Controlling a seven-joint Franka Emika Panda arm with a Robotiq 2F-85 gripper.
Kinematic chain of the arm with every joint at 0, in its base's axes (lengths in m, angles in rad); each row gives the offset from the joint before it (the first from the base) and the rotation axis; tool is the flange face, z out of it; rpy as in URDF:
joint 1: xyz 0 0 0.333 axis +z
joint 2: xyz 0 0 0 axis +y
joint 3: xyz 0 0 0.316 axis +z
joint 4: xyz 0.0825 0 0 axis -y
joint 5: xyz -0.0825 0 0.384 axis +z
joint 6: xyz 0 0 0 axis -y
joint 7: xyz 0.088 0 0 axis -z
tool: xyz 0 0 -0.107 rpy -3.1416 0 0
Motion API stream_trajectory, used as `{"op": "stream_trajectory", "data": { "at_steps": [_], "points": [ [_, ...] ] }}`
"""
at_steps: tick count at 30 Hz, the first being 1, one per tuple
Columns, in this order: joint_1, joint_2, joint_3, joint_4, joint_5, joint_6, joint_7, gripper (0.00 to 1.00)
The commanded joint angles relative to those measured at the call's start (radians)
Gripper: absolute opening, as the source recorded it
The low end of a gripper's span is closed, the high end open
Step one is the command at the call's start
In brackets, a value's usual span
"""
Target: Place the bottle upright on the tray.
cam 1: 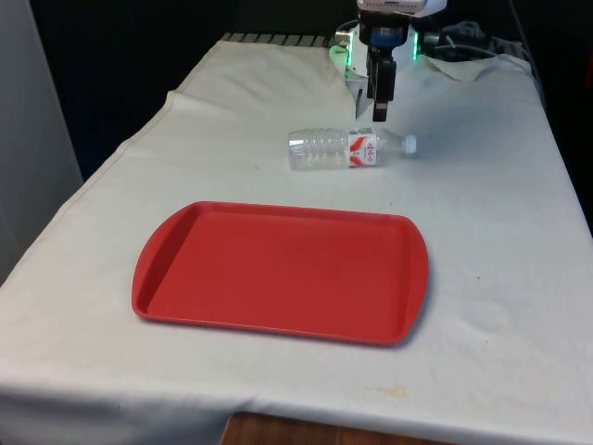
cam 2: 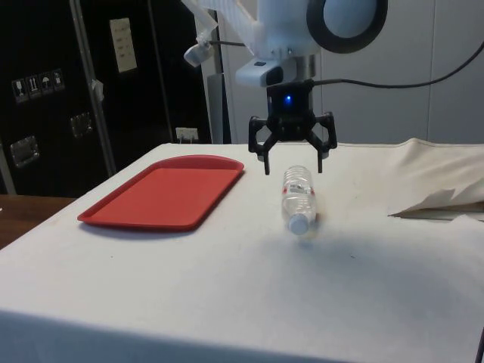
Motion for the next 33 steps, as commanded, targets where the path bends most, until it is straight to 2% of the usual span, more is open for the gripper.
{"op": "stream_trajectory", "data": {
  "at_steps": [1, 8, 9, 10, 15, 16, 18, 25, 26, 27, 33],
  "points": [
    [-0.003, 0.001, -0.003, 0.001, -0.002, 0.005, -0.007, 1.0],
    [-0.01, 0.008, -0.018, 0.001, -0.013, 0.01, -0.021, 1.0],
    [-0.005, 0.002, -0.016, 0.0, 0.0, -0.001, -0.023, 1.0],
    [-0.011, 0.012, -0.022, 0.001, -0.014, 0.013, -0.024, 1.0],
    [-0.01, 0.026, -0.031, 0.004, -0.013, 0.022, -0.034, 1.0],
    [-0.007, 0.017, -0.029, 0.001, 0.0, 0.003, -0.038, 1.0],
    [-0.01, 0.037, -0.034, 0.01, -0.012, 0.028, -0.04, 1.0],
    [-0.008, 0.077, -0.036, 0.035, -0.012, 0.042, -0.047, 1.0],
    [-0.007, 0.072, -0.035, 0.032, 0.0, 0.028, -0.052, 1.0],
    [-0.007, 0.081, -0.036, 0.038, -0.012, 0.042, -0.048, 1.0],
    [-0.006, 0.089, -0.036, 0.048, -0.015, 0.037, -0.047, 1.0]
  ]
}}
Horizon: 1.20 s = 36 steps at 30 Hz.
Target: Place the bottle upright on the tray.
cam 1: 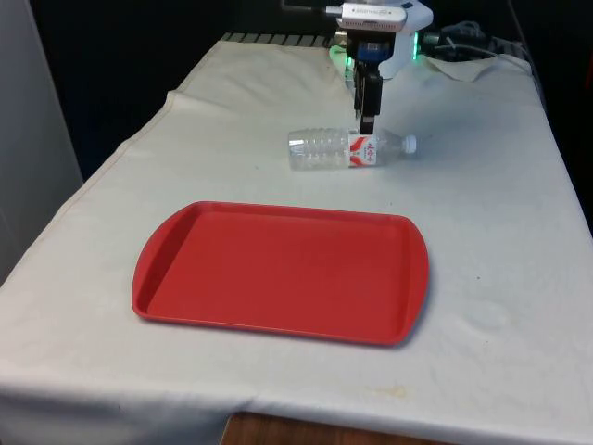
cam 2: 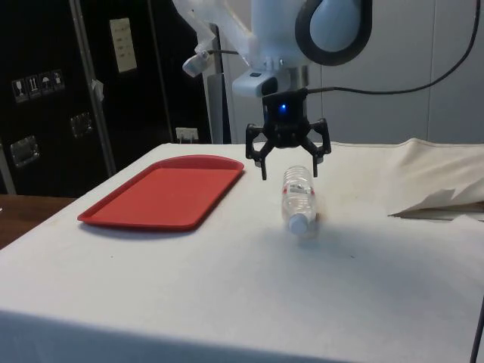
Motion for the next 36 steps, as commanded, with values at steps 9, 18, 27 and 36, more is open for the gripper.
{"op": "stream_trajectory", "data": {
  "at_steps": [9, 18, 27, 36],
  "points": [
    [0.001, 0.0, 0.0, 0.0, 0.0, -0.003, -0.002, 1.0],
    [0.001, 0.009, 0.0, 0.0, -0.013, -0.003, -0.001, 1.0],
    [0.005, 0.016, 0.005, 0.011, -0.122, -0.008, 0.089, 1.0],
    [0.012, 0.015, 0.013, 0.014, -0.199, -0.024, 0.162, 1.0]
  ]
}}
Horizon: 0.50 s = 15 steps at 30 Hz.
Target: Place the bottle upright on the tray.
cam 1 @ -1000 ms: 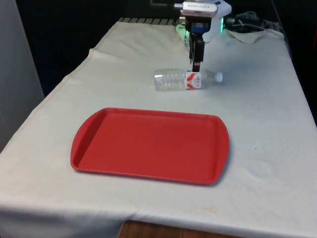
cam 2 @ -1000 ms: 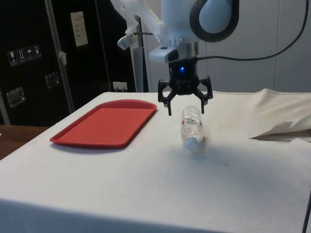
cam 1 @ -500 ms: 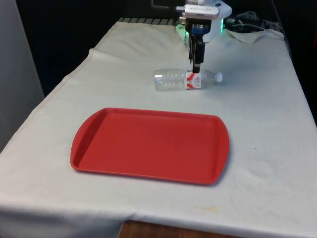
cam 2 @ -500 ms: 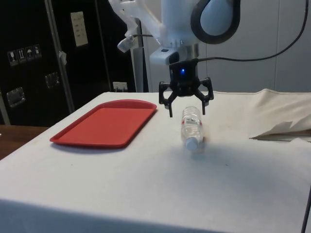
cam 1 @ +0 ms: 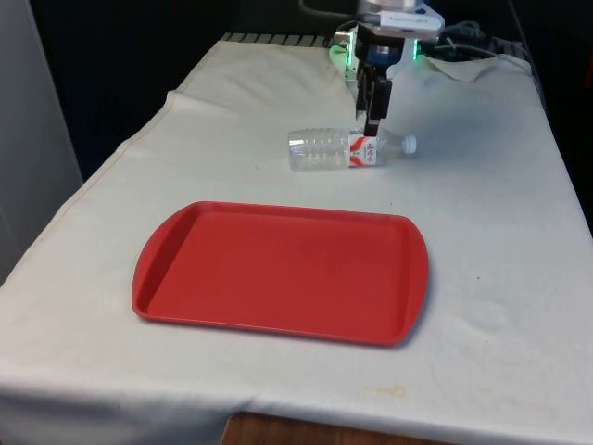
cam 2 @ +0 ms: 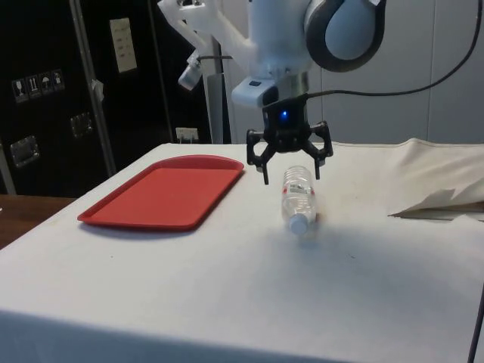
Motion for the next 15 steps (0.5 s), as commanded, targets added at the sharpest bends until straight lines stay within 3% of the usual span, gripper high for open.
{"op": "stream_trajectory", "data": {
  "at_steps": [1, 8, 9, 10, 15],
  "points": [
    [0.002, 0.004, -0.002, 0.012, -0.053, -0.013, 0.045, 1.0],
    [0.004, 0.002, 0.009, 0.018, -0.115, -0.036, 0.106, 1.0],
    [0.003, 0.0, 0.012, 0.009, -0.074, -0.029, 0.071, 1.0],
    [0.004, 0.002, 0.011, 0.019, -0.123, -0.039, 0.114, 1.0],
    [0.006, 0.001, 0.022, 0.024, -0.173, -0.058, 0.166, 1.0]
  ]
}}
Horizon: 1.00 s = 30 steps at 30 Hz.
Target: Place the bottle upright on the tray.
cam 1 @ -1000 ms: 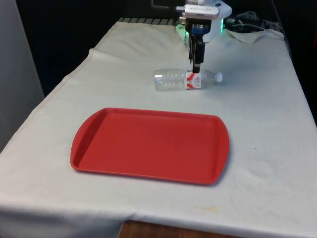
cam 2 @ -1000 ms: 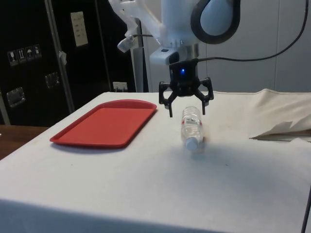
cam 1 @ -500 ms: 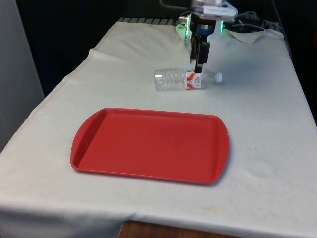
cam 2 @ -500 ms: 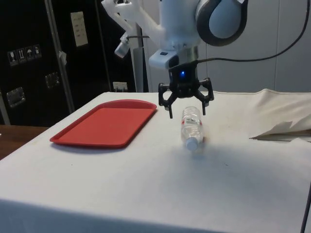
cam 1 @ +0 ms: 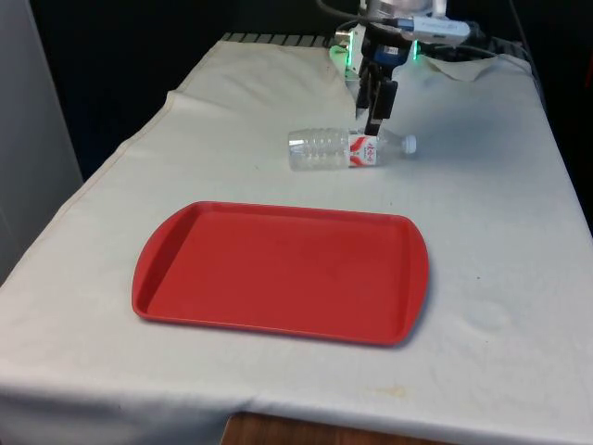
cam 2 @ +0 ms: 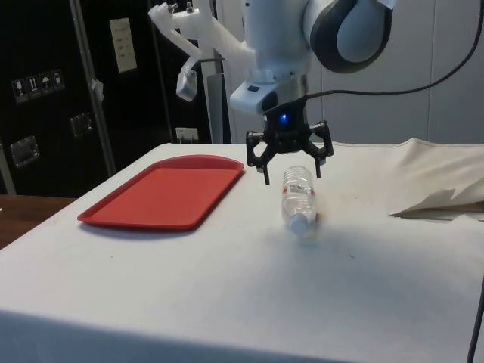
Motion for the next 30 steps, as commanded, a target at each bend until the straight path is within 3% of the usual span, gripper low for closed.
{"op": "stream_trajectory", "data": {
  "at_steps": [1, 2, 3, 9, 10, 11, 16, 17, 18, 26, 27, 28, 30],
  "points": [
    [0.003, 0.001, 0.0, 0.011, -0.047, -0.012, 0.042, 1.0],
    [0.001, 0.0, 0.004, 0.001, -0.019, -0.005, 0.019, 1.0],
    [0.003, 0.001, 0.004, 0.012, -0.063, -0.018, 0.059, 1.0],
    [0.005, 0.001, 0.016, 0.018, -0.113, -0.037, 0.113, 1.0],
    [0.003, 0.001, 0.018, 0.008, -0.08, -0.028, 0.084, 1.0],
    [0.006, 0.001, 0.02, 0.019, -0.129, -0.043, 0.131, 1.0],
    [0.007, 0.001, 0.036, 0.025, -0.178, -0.065, 0.186, 1.0],
    [0.004, 0.001, 0.038, 0.016, -0.151, -0.058, 0.162, 1.0],
    [0.007, 0.002, 0.038, 0.026, -0.185, -0.069, 0.194, 1.0],
    [0.007, 0.003, 0.055, 0.034, -0.261, -0.1, 0.275, 1.0],
    [0.004, 0.004, 0.056, 0.025, -0.229, -0.088, 0.246, 1.0],
    [0.007, 0.003, 0.057, 0.035, -0.269, -0.103, 0.284, 1.0],
    [0.007, 0.003, 0.06, 0.036, -0.286, -0.111, 0.302, 1.0]
  ]
}}
